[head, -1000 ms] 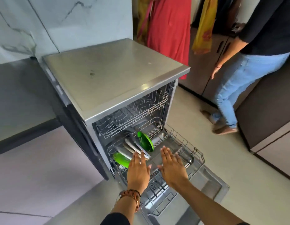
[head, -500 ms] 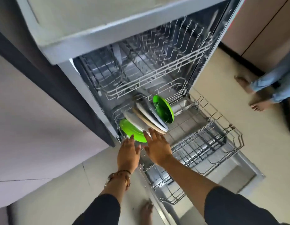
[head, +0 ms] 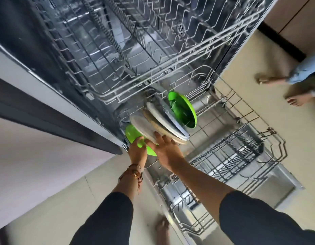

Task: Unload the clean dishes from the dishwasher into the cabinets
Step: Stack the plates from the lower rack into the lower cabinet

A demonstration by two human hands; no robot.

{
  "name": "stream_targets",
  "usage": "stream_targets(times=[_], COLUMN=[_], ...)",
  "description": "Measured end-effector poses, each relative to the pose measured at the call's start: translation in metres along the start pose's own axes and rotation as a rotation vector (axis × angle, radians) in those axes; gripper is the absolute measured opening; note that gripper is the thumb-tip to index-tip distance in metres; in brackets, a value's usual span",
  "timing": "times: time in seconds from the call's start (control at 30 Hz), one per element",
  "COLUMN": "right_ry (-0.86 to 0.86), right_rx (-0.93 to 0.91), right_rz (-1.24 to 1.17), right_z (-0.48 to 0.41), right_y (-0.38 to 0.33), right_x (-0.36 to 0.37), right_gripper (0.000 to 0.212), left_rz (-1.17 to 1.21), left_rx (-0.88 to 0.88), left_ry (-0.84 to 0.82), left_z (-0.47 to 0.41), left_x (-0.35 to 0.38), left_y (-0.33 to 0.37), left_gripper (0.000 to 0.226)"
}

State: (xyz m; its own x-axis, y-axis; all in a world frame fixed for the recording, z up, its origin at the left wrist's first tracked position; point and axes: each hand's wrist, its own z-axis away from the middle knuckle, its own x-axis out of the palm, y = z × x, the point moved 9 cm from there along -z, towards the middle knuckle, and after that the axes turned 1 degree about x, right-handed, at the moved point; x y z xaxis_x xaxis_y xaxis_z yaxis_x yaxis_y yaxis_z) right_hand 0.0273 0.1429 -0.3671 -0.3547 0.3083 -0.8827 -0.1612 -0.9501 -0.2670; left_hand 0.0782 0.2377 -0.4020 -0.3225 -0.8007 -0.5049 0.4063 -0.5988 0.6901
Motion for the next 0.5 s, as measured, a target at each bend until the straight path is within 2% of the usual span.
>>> stream_targets(times=[0.07,0.13,0.23,0.3,0.4,0.5], right_ry=[0.066,0.038,-0.010,-0.045,-0.092,-0.105], right_rx=[0.021,0.035,0.045,0.008,0.021,0.032], right_rz=[0.119,0.210,0.282,0.216,0.116,0.085], right_z=[-0.004,-0.010,-0.009,-0.007,0.004,0.003], right_y=[0.002,0.008,0.011,0.014,0.016,0.013], right_x=[0.000,0.006,0.003,0.011,0.011,0.009], right_gripper=[0.052,0.063,0.051,0.045,0.047,0.065], left_rz=[-0.006,0.028,0.131,0.190,0.281,0.288], left_rx=[-0.026,-0.062,-0.129,-0.142,-0.138,-0.132], left_ry=[-0.019,-0.047,-0.037,-0.021,-0.049,0.019], left_z=[-0.003,-0.009,-0.014,-0.008,0.003,0.006], left_x=[0.004,0.010,0.011,0.005,0.001,-0.003], left_y=[-0.002,-0.011,-0.026,-0.022,-0.012,-0.012], left_gripper=[0.031,0.033,0.040,0.044,0.048,0.044])
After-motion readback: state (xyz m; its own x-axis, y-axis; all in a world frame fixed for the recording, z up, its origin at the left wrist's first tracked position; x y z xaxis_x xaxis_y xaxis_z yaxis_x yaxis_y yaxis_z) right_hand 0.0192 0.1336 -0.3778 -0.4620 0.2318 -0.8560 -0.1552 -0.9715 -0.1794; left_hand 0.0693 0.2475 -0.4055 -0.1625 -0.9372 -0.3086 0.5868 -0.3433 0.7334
